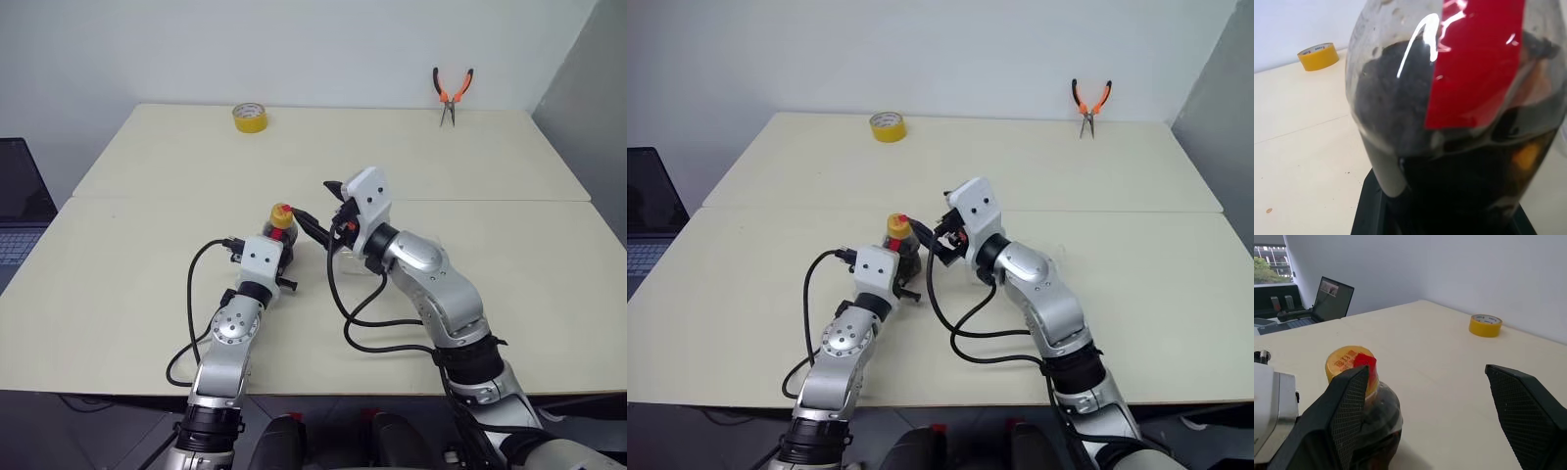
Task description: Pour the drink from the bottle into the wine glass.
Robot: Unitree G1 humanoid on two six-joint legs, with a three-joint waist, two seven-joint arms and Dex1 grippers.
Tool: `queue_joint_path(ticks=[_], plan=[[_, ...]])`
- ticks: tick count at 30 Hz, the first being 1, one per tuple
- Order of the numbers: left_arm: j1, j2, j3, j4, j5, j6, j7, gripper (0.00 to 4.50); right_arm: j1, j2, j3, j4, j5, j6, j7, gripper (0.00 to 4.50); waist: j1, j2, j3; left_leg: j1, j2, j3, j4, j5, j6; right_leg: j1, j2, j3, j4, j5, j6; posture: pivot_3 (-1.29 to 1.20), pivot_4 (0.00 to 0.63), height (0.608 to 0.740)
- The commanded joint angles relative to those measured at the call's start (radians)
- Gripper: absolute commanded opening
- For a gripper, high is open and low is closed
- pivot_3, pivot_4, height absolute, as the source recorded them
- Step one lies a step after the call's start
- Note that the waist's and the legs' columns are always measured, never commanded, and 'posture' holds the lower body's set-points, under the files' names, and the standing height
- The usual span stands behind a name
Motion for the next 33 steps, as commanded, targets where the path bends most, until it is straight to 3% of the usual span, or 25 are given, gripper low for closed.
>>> queue_joint_path(ticks=[1, 12, 23, 33], plan=[[-0.014, 0.003, 0.0, -0.042, -0.006, -0.02, 0.004, 0.74, -0.011, 0.006, 0.014, -0.084, 0.027, -0.041, 0.044, 4.03, 0.0, 0.0, 0.0, 0.0, 0.0, 0.0, 0.0, 0.0, 0.0, 0.0, 0.0, 0.0, 0.0, 0.0, 0.0, 0.0, 0.15, 0.74], [-0.018, 0.009, 0.0, -0.037, -0.004, -0.02, 0.001, 0.74, -0.066, -0.008, 0.083, -0.001, -0.071, -0.064, 0.058, 4.03, 0.0, 0.0, 0.0, 0.0, 0.0, 0.0, 0.0, 0.0, 0.0, 0.0, 0.0, 0.0, 0.0, 0.0, 0.0, 0.0, 0.15, 0.74], [-0.021, 0.014, -0.003, -0.036, -0.005, -0.022, -0.001, 0.74, -0.094, 0.013, 0.047, 0.061, -0.103, -0.074, 0.007, 4.03, 0.0, 0.0, 0.0, 0.0, 0.0, 0.0, 0.0, 0.0, 0.0, 0.0, 0.0, 0.0, 0.0, 0.0, 0.0, 0.0, 0.15, 0.74], [-0.022, 0.014, -0.003, -0.038, -0.008, -0.023, 0.005, 0.74, -0.027, -0.051, 0.026, 0.015, -0.095, -0.046, 0.014, 4.03, 0.001, 0.0, 0.0, 0.0, 0.0, 0.0, 0.0, 0.0, 0.0, 0.0, 0.0, 0.0, 0.0, 0.0, 0.0, 0.0, 0.15, 0.74]])
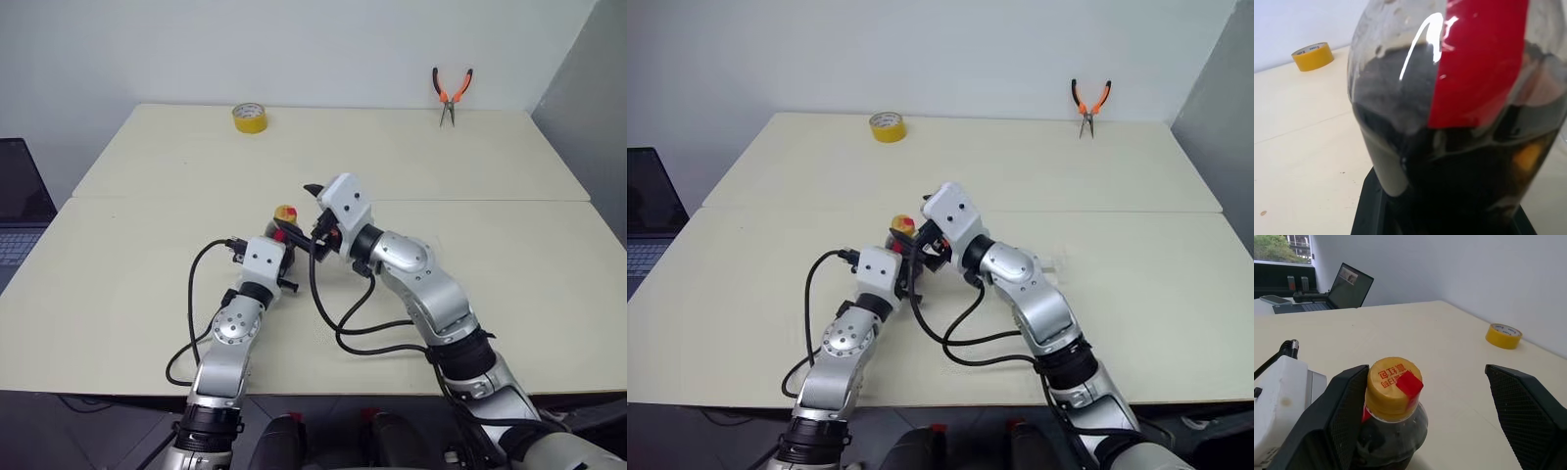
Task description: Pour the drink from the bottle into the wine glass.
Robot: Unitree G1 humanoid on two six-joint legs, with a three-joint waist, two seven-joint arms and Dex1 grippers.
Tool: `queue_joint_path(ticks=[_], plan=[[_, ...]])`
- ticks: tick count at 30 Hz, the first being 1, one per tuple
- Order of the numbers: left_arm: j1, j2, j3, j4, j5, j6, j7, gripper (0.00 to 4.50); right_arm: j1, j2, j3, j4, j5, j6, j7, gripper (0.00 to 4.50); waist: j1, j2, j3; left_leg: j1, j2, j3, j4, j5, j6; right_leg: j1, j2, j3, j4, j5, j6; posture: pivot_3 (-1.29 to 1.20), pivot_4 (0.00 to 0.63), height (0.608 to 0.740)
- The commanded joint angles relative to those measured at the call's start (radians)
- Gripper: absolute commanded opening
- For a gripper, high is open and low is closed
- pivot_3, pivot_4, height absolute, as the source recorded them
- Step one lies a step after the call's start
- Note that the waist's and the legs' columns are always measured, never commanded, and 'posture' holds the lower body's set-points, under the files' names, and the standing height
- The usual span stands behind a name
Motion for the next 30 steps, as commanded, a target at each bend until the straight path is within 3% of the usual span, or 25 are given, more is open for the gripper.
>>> queue_joint_path(ticks=[1, 12, 20, 30], plan=[[-0.021, 0.003, 0.014, -0.045, -0.008, -0.023, 0.01, 0.73, 0.033, -0.04, -0.061, -0.046, -0.007, 0.014, -0.016, 4.03, 0.0, 0.0, 0.0, 0.0, 0.0, 0.0, 0.0, 0.0, 0.0, 0.0, 0.0, 0.0, 0.0, 0.0, 0.0, 0.0, 0.15, 0.74], [-0.019, 0.005, 0.016, -0.049, -0.01, -0.02, 0.006, 0.72, 0.065, -0.074, -0.144, -0.087, 0.021, 0.053, -0.052, 4.03, -0.003, 0.0, 0.0, 0.0, 0.0, 0.0, -0.001, 0.0, 0.0, 0.0, 0.0, 0.0, 0.0, 0.0, 0.0, 0.0, 0.15, 0.74], [-0.021, 0.005, 0.015, -0.047, -0.009, -0.02, 0.005, 0.72, 0.063, -0.043, -0.034, -0.196, 0.087, 0.128, 0.043, 4.03, -0.002, 0.0, 0.0, 0.0, 0.0, 0.0, 0.0, 0.0, 0.0, 0.0, 0.0, 0.001, 0.0, 0.0, 0.0, 0.0, 0.15, 0.74], [-0.02, 0.004, 0.009, -0.047, -0.008, -0.019, 0.005, 0.72, -0.031, 0.049, 0.0, -0.106, 0.046, 0.107, 0.003, 4.03, 0.0, 0.0, 0.0, 0.0, 0.0, 0.0, 0.0, 0.0, 0.0, 0.0, 0.0, 0.0, 0.0, 0.0, 0.0, 0.0, 0.15, 0.74]])
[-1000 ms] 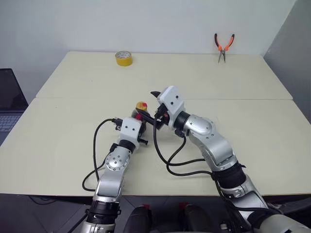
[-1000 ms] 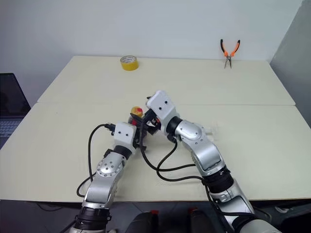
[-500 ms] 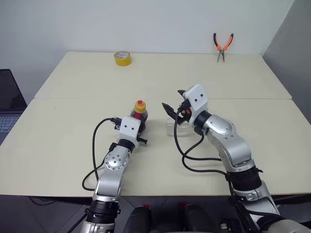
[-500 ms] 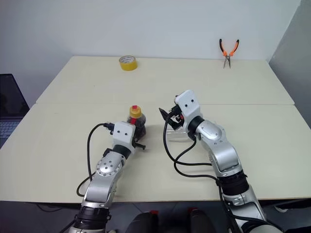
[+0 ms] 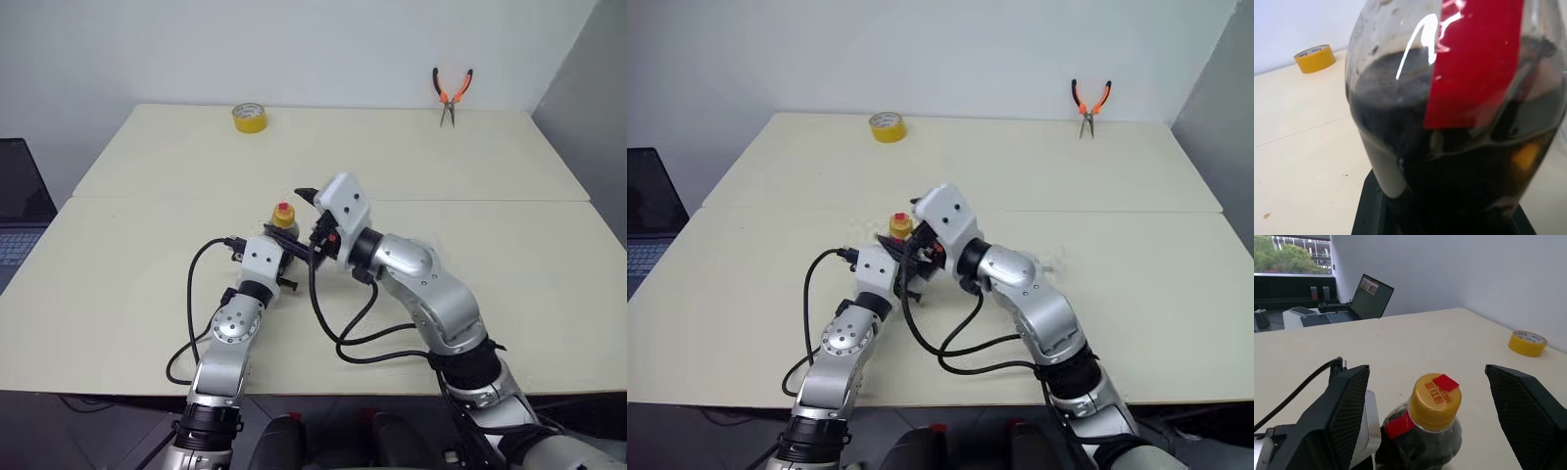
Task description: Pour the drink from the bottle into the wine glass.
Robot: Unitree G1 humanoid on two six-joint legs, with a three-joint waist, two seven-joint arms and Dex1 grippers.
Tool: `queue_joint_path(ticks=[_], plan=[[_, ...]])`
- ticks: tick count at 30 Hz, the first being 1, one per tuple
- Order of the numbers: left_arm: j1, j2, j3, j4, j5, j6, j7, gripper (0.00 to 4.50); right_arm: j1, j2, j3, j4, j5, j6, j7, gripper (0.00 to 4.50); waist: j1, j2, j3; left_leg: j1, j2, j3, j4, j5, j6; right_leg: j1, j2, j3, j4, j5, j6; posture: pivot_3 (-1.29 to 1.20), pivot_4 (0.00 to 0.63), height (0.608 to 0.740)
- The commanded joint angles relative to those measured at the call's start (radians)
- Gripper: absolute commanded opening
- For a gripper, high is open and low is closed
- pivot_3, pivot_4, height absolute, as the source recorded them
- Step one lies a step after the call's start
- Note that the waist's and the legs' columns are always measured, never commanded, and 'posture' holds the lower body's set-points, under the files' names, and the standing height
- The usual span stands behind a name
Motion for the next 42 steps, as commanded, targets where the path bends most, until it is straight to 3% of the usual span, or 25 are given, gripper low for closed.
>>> queue_joint_path(ticks=[1, 19, 42], plan=[[-0.014, 0.001, 0.003, -0.047, -0.006, -0.019, 0.004, 0.72, -0.03, 0.01, -0.008, 0.009, -0.011, -0.029, -0.011, 4.03, 0.001, 0.0, 0.0, 0.0, 0.0, 0.0, 0.0, 0.0, 0.0, 0.0, 0.0, 0.0, 0.0, 0.0, 0.0, 0.0, 0.15, 0.74], [-0.012, -0.006, -0.005, -0.066, -0.004, -0.003, 0.008, 0.72, -0.007, -0.009, -0.083, 0.05, -0.039, -0.028, -0.065, 4.03, 0.001, 0.0, 0.0, 0.0, 0.0, 0.0, 0.0, 0.0, 0.0, 0.0, 0.0, 0.0, 0.0, 0.0, 0.0, 0.0, 0.15, 0.74], [-0.013, 0.002, 0.005, -0.042, -0.01, -0.022, 0.008, 0.7, 0.107, -0.134, -0.166, -0.075, 0.018, 0.055, -0.063, 4.03, -0.002, 0.0, 0.0, 0.0, 0.0, 0.0, -0.001, 0.0, 0.0, 0.0, 0.001, 0.001, 0.0, 0.0, 0.0, 0.0, 0.15, 0.74]])
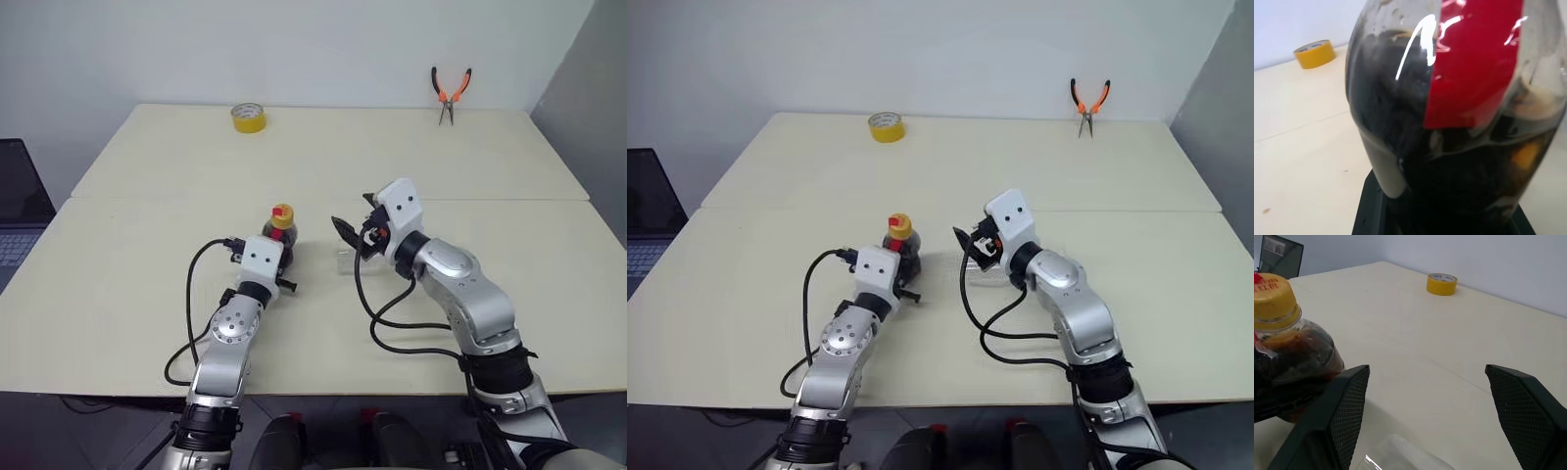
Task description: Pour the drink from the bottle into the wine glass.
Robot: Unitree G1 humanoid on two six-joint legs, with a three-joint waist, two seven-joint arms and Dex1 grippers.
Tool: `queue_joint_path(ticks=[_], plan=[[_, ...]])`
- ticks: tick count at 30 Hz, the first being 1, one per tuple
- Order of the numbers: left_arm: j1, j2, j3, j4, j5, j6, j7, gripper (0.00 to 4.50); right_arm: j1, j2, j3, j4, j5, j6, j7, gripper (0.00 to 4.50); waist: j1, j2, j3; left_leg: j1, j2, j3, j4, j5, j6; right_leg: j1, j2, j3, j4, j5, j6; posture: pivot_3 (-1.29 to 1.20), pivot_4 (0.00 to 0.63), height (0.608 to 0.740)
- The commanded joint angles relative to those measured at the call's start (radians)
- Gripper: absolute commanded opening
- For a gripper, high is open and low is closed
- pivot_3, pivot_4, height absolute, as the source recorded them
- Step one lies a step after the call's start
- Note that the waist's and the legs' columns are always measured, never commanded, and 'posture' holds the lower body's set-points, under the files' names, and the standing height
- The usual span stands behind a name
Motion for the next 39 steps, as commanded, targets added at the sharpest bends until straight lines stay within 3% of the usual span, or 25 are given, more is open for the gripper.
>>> queue_joint_path(ticks=[1, 8, 19, 39], plan=[[-0.016, 0.004, 0.009, -0.04, -0.006, -0.035, 0.005, 0.7, 0.001, -0.007, 0.002, -0.091, 0.044, 0.023, 0.04, 4.03, 0.001, 0.0, 0.0, 0.0, 0.0, 0.0, 0.0, 0.0, 0.0, 0.0, 0.0, 0.0, 0.0, 0.0, 0.0, 0.0, 0.15, 0.74], [-0.022, 0.005, 0.008, -0.031, -0.008, -0.038, 0.001, 0.7, -0.027, 0.042, 0.082, -0.169, 0.088, 0.083, 0.059, 4.03, 0.001, 0.0, 0.0, 0.0, 0.0, 0.0, 0.001, 0.0, 0.0, 0.0, 0.0, 0.0, 0.0, 0.0, 0.0, 0.0, 0.15, 0.74], [-0.025, 0.004, 0.004, -0.028, -0.005, -0.041, 0.0, 0.7, -0.127, 0.13, 0.126, -0.031, 0.017, -0.004, 0.006, 4.03, 0.002, 0.0, 0.0, 0.0, 0.0, 0.0, 0.001, 0.0, 0.0, 0.0, 0.0, 0.0, 0.0, 0.0, 0.0, 0.0, 0.15, 0.74], [-0.028, 0.002, 0.0, -0.041, -0.004, -0.029, 0.0, 0.7, -0.13, 0.119, 0.143, 0.012, -0.02, -0.046, 0.026, 4.03, 0.002, 0.0, 0.0, 0.0, 0.0, 0.0, 0.001, 0.0, 0.0, 0.0, 0.0, 0.0, 0.0, 0.0, 0.0, 0.0, 0.15, 0.74]])
